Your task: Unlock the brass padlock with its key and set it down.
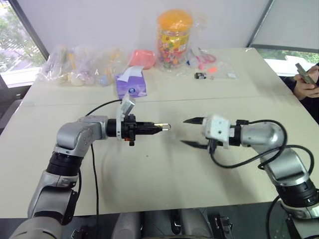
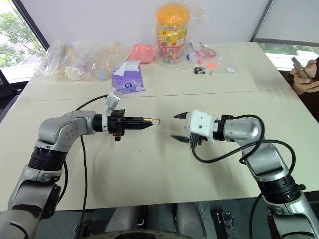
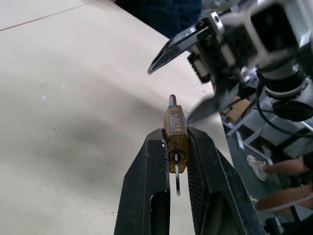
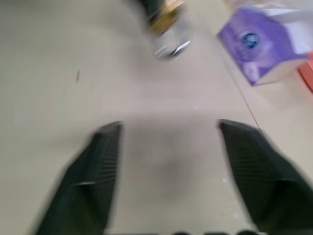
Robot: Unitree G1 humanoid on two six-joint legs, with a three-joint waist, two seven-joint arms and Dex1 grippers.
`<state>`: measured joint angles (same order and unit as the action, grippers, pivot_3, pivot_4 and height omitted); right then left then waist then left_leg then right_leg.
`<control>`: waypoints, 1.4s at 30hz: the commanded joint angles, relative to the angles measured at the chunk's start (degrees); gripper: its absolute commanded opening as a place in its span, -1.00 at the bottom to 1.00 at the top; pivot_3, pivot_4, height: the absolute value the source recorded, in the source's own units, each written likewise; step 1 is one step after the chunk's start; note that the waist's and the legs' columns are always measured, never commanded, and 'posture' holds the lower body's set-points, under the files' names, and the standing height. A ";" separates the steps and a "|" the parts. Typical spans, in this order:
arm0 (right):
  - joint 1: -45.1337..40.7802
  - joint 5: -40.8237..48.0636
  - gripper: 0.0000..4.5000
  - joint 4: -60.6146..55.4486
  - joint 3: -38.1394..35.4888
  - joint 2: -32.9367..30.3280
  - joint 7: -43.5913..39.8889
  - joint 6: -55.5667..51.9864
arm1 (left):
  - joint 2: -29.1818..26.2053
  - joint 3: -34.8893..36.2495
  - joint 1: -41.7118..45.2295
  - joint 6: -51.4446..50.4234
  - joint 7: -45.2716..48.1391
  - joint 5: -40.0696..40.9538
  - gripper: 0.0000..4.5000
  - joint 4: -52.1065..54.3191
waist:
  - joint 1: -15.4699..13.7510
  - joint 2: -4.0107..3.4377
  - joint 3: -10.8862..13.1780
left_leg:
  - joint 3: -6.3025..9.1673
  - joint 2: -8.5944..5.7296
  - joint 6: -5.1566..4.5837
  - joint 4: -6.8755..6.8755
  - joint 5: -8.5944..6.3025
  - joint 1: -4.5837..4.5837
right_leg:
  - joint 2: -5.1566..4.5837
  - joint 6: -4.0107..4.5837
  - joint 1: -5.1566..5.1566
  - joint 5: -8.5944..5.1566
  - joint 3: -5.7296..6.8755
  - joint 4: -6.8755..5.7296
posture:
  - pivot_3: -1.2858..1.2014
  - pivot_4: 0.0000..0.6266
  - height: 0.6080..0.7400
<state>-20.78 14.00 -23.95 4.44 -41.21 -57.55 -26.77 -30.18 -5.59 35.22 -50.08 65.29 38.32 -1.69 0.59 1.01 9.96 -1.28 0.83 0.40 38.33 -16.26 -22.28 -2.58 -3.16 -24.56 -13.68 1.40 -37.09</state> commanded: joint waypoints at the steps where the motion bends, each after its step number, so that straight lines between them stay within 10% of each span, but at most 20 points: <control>1: -2.35 9.10 -0.61 -4.59 -3.66 2.65 2.96 -10.32 | -0.20 0.10 1.32 1.60 1.72 -0.08 -1.00 0.48 | 0.02 0.00 0.00 | 0.01 0.00 0.00 0.00 0.00 0.00 | 0.00 0.00 0.00 0.00 0.00 0.00 | 0.03 -0.52 0.96; 3: -3.62 11.34 -0.98 -5.53 -3.98 3.39 4.55 -13.86 | -0.14 -0.02 1.62 1.76 2.12 -0.22 -1.00 0.35 | -0.02 0.00 0.00 | 0.01 0.00 0.00 0.00 0.00 0.00 | 0.00 0.00 0.00 0.00 0.00 0.00 | 0.03 -0.52 0.96; 42: -1.28 3.45 -0.98 -1.10 8.18 -0.76 6.11 -8.49 | 1.39 0.43 1.77 1.08 0.29 -0.11 -1.00 0.91 | -0.20 0.00 0.00 | 0.00 -0.04 -0.01 0.00 0.00 -0.07 | -0.01 -0.02 -0.02 -0.01 0.06 0.07 | 0.03 -0.52 0.96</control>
<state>-22.93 18.35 -22.66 12.84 -40.54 -50.52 -36.76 -29.09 -5.30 36.75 -50.15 66.32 38.82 -0.99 0.39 1.02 9.96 -1.27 0.78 0.40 38.33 -16.27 -22.35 -2.61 -3.18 -24.57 -13.69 1.46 -37.01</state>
